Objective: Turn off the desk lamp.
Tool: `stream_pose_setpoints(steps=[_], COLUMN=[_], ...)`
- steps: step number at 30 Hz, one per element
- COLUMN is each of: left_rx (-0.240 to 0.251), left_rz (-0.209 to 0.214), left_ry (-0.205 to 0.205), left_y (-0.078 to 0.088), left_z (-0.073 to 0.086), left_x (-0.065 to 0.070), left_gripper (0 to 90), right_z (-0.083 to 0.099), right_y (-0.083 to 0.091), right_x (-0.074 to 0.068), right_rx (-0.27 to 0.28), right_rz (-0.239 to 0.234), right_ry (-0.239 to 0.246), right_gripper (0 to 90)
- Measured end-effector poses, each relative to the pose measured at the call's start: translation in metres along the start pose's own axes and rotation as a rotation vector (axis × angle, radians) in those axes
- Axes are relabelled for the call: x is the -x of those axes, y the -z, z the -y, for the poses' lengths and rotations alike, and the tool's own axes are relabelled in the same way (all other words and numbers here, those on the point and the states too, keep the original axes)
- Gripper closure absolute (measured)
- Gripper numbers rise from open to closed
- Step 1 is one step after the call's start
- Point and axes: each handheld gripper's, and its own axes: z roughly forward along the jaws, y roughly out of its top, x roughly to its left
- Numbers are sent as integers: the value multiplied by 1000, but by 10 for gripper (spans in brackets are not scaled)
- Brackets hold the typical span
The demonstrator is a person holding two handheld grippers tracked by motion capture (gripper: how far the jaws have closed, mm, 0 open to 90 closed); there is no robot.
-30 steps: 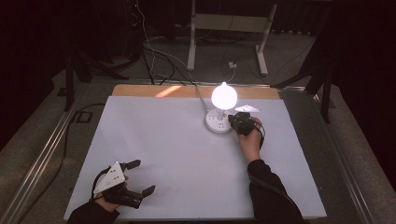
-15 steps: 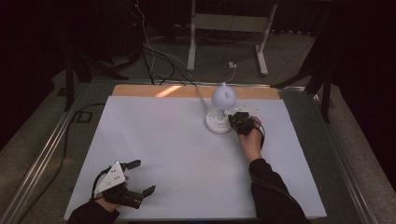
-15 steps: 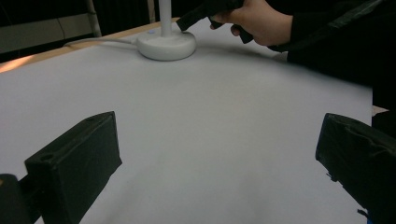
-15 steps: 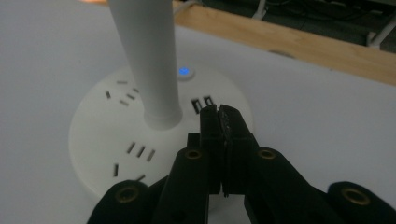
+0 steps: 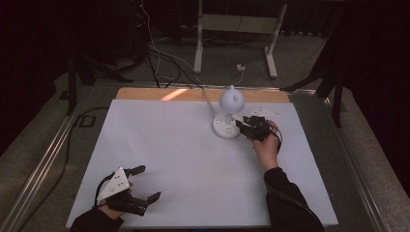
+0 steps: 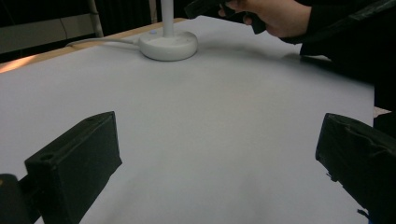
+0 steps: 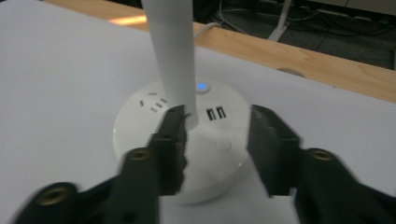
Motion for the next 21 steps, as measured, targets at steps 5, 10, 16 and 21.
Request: stream_pose_setpoints(steps=[5, 10, 16, 21], left_rx=[1, 0, 0, 1], left_rz=[-3, -2, -2, 1], left_ry=[2, 0, 0, 2], left_y=[0, 0, 0, 0], left_z=[0, 0, 0, 0], left_x=[-1, 0, 0, 0], left_gripper=[5, 5, 5, 5], right_z=[3, 5, 6, 9], right_y=[11, 20, 32, 44], right_x=[3, 3, 2, -1], right_rx=[-9, -3, -3, -7], right_rz=[-24, -20, -56, -136], right_ry=[-20, -13, -21, -2], right_gripper=[376, 289, 91, 0])
